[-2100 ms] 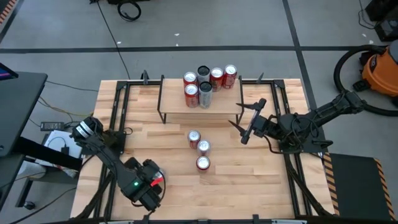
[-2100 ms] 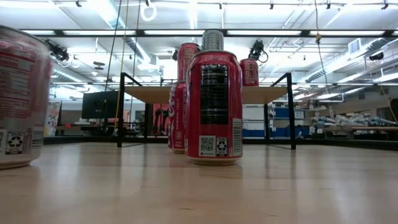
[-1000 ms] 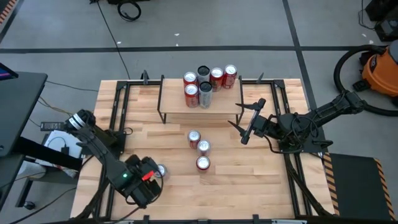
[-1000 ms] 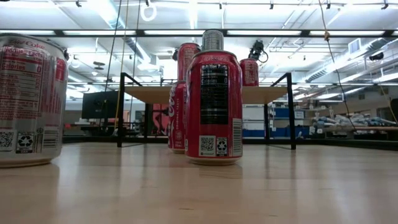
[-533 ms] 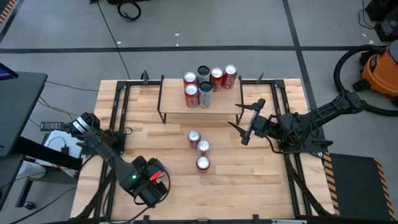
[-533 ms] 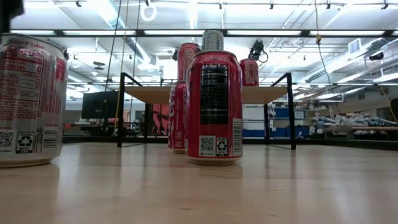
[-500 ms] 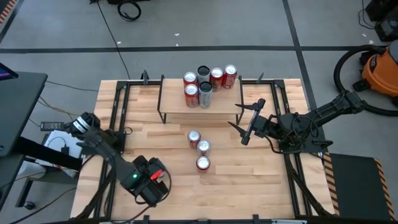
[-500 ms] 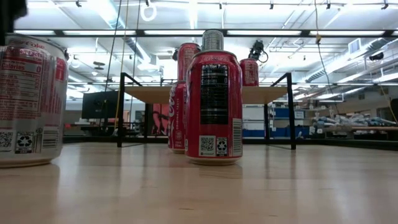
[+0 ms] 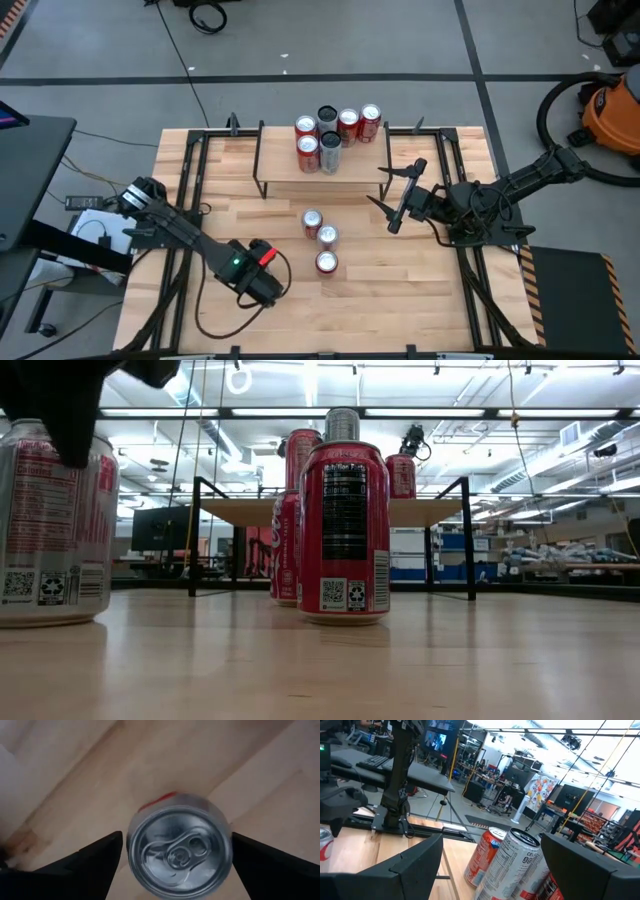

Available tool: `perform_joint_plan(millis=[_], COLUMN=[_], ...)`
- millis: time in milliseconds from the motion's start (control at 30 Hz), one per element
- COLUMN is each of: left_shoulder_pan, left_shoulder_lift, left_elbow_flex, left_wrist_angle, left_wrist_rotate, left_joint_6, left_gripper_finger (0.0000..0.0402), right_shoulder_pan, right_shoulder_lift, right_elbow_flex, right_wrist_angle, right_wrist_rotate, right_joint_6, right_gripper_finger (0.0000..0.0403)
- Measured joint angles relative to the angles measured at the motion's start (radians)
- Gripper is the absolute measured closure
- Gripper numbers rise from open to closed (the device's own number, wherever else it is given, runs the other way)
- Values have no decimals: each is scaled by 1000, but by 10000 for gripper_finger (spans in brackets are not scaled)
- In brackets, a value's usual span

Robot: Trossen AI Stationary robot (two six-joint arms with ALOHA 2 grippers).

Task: Place canned beverage on shelf
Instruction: Adjust the soda cans, then put the white soda can on the shelf

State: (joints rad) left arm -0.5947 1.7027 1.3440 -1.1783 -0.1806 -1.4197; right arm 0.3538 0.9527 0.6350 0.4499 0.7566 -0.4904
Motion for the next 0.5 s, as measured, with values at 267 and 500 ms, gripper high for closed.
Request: perform_joint_plan(millis=[267,500], left_shoulder_pan=[9,14], left_shoulder_lift=[0,0], left_elbow_flex=[-63,-76], left_wrist_angle=[47,51], left_wrist_rotate=[7,-21], left_joint_6=[-25,56], left_gripper_finger=[40,65], right_shoulder_pan=[0,0], right_shoulder_lift=[0,0], right_elbow_flex=[0,0], right_wrist_angle=[-2,-3], right_wrist_rotate=[-1,-1], right_joint_6=[-3,-6], right_gripper_finger=[55,55])
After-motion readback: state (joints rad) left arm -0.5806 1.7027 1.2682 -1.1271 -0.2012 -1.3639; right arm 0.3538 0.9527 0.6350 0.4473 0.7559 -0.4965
